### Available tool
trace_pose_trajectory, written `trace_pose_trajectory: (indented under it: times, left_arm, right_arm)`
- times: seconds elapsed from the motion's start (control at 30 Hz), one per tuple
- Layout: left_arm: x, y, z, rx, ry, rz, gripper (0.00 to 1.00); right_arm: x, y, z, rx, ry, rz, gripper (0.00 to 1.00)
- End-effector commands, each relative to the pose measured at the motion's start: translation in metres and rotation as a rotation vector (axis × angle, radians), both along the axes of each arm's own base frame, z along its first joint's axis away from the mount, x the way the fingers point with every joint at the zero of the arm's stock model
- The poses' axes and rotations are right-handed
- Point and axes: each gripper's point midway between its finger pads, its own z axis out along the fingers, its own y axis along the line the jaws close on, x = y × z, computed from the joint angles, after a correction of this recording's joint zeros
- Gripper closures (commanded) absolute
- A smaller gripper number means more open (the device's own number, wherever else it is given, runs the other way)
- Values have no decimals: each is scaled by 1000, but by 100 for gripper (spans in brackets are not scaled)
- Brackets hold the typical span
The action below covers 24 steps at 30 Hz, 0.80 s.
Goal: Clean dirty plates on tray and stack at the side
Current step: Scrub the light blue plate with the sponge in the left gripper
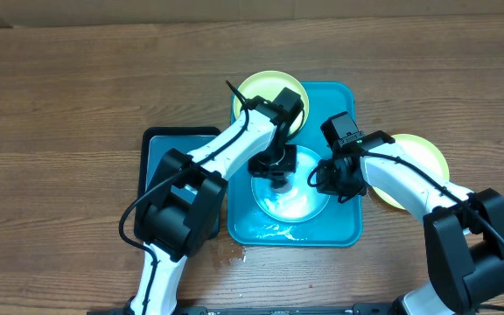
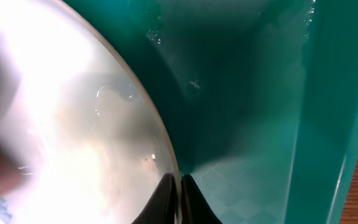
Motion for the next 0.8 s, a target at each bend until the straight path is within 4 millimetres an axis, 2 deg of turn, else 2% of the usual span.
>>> trace_pose_trajectory:
  times: [0.0,0.03,0.1,0.17,0.37,0.4,0.47,0.6,0.7,0.77]
  left_arm:
    - [23,69,-8,322,-111,23,96]
    - [24,76,-7,363,-122,13,96]
    - [25,79,-6,377,-126,-12,96]
    - [22,68,-9,316,-101,-11,96]
    - [-8,-23,-10,-174,49,-121,96]
    - [-27,-51,-12,-300,96,-152,96]
    - [-44,-66,-12,-367,132,-194,96]
    - [-63,-72,-12,-373,180,-222,96]
    - [-72,-66,-12,-346,222,-211,96]
    - [-77,-52,-13,-286,250,-198,96]
  right_arm:
    - [-3,-7,-1,-28,0,1,96]
    - [-3,-7,-1,-28,0,1,96]
    - [-3,-7,-1,-28,0,1,96]
    - [-3,-7,-1,-28,0,-2,96]
    - [-3,-7,-1,-28,0,-2,96]
    - [-3,-7,-1,-28,1,-3,96]
    - [-3,-7,-1,-28,1,-3,96]
    - [-4,-8,-1,-30,6,-6,96]
    - [-5,-8,-1,-31,10,-7,96]
    - [-6,-8,-1,-32,13,-6,96]
